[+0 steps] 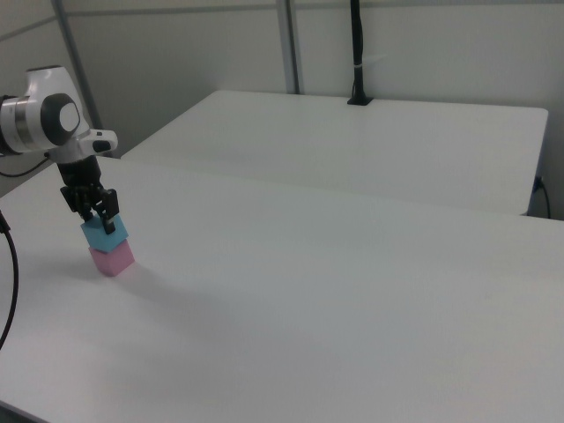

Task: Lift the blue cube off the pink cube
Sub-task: 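Lift the blue cube off the pink cube and carry it aside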

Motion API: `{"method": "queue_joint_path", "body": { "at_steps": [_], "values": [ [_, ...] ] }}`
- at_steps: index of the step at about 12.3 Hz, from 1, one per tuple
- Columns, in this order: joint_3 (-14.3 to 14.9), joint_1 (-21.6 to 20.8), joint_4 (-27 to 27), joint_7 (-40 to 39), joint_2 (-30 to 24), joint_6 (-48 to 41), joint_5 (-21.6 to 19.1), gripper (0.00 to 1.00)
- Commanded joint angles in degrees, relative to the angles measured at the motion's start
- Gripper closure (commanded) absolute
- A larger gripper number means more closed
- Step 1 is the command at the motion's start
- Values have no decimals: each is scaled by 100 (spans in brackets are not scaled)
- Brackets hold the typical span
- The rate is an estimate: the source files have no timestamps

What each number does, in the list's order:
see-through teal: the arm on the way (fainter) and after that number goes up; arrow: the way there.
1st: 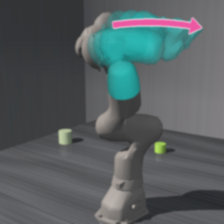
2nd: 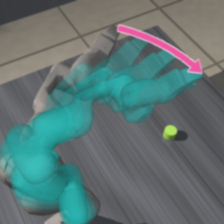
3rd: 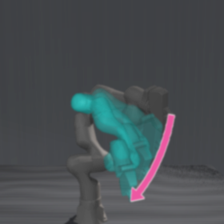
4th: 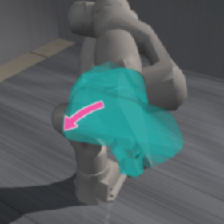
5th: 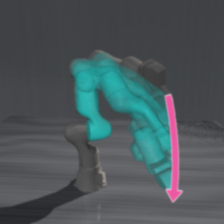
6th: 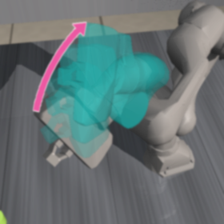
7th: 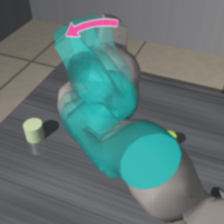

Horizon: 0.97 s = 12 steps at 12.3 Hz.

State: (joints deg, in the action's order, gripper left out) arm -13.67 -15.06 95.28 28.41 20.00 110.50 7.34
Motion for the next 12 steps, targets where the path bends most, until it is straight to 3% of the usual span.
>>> {"method": "queue_joint_path", "body": {
  "at_steps": [1,5,9,12],
  "values": [
    [-31,134,114,-571,-522,-694,48,61],
    [31,713,254,-1528,-883,-1477,48,62],
    [312,1390,606,-2742,-1147,-1540,65,61],
    [794,1910,659,-3446,-1156,-1452,48,62]
  ]
}}
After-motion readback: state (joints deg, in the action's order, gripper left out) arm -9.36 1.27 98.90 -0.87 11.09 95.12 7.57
